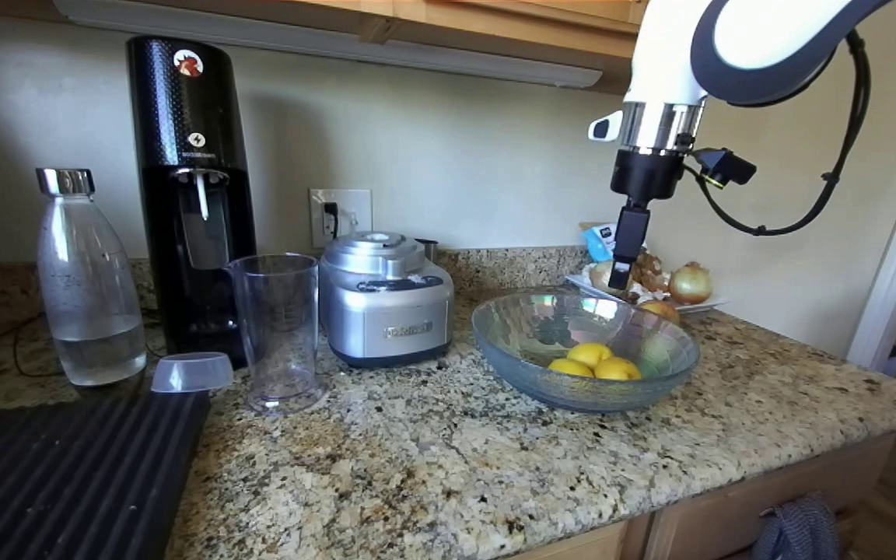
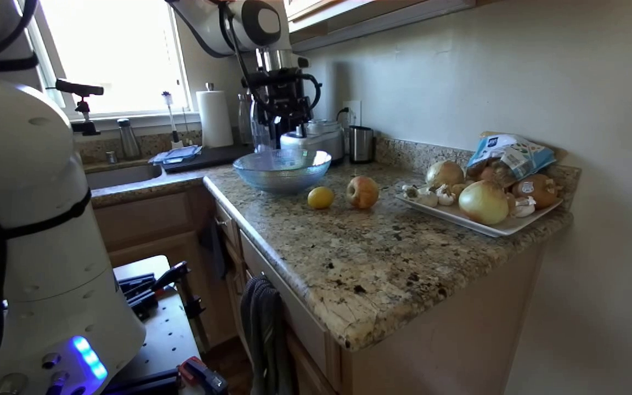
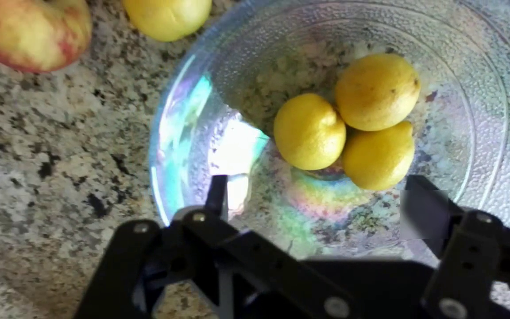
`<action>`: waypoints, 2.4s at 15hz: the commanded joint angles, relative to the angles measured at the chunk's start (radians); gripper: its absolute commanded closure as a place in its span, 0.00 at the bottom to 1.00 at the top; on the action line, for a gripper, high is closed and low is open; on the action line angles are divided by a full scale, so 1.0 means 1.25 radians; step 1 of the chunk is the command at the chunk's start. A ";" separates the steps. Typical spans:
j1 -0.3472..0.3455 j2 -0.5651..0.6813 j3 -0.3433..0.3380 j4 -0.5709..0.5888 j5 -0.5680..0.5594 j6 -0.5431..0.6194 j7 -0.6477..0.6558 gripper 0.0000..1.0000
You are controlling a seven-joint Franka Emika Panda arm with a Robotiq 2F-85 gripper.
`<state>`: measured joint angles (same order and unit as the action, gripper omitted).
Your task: Put the lemons and the apple in the glass bowl
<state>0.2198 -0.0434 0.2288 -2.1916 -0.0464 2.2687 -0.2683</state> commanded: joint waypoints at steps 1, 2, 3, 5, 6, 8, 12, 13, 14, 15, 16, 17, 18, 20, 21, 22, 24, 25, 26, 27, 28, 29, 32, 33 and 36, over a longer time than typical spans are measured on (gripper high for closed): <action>-0.030 -0.066 -0.032 -0.034 -0.042 -0.025 0.081 0.00; -0.040 -0.067 -0.042 -0.033 -0.048 -0.028 0.098 0.00; -0.053 -0.063 -0.054 -0.030 -0.048 -0.034 0.108 0.00; -0.079 -0.054 -0.079 -0.034 -0.054 -0.020 0.134 0.00; -0.091 -0.050 -0.091 -0.032 -0.049 -0.023 0.143 0.00; -0.118 -0.038 -0.113 -0.038 -0.064 0.002 0.199 0.00; -0.152 -0.003 -0.143 -0.037 -0.082 0.016 0.308 0.00; -0.154 0.009 -0.148 -0.032 -0.070 0.006 0.315 0.00; -0.157 0.021 -0.151 -0.030 -0.073 0.011 0.348 0.00; -0.157 0.035 -0.153 -0.028 -0.073 0.015 0.376 0.00; -0.157 0.047 -0.155 -0.026 -0.072 0.018 0.405 0.00; -0.155 0.061 -0.156 -0.023 -0.065 0.018 0.435 0.00; -0.152 0.072 -0.156 -0.021 -0.055 0.020 0.454 0.00; -0.149 0.091 -0.157 -0.017 -0.045 0.027 0.482 0.00; -0.149 0.099 -0.157 -0.015 -0.037 0.038 0.488 0.00; -0.148 0.109 -0.158 -0.013 -0.032 0.055 0.491 0.00; -0.149 0.127 -0.158 -0.004 -0.008 0.081 0.489 0.00; -0.149 0.135 -0.159 0.002 0.008 0.090 0.487 0.00; -0.149 0.144 -0.159 0.008 0.024 0.097 0.482 0.00; -0.149 0.153 -0.159 0.013 0.033 0.105 0.480 0.00; -0.149 0.163 -0.160 0.018 0.041 0.116 0.479 0.00; -0.148 0.176 -0.161 0.025 0.048 0.124 0.477 0.00; -0.145 0.202 -0.164 0.039 0.047 0.147 0.474 0.00; -0.144 0.208 -0.165 0.043 0.044 0.150 0.472 0.00; -0.141 0.223 -0.166 0.052 0.038 0.165 0.467 0.00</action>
<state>0.0280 0.2226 0.0384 -2.1348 0.0045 2.4428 0.3198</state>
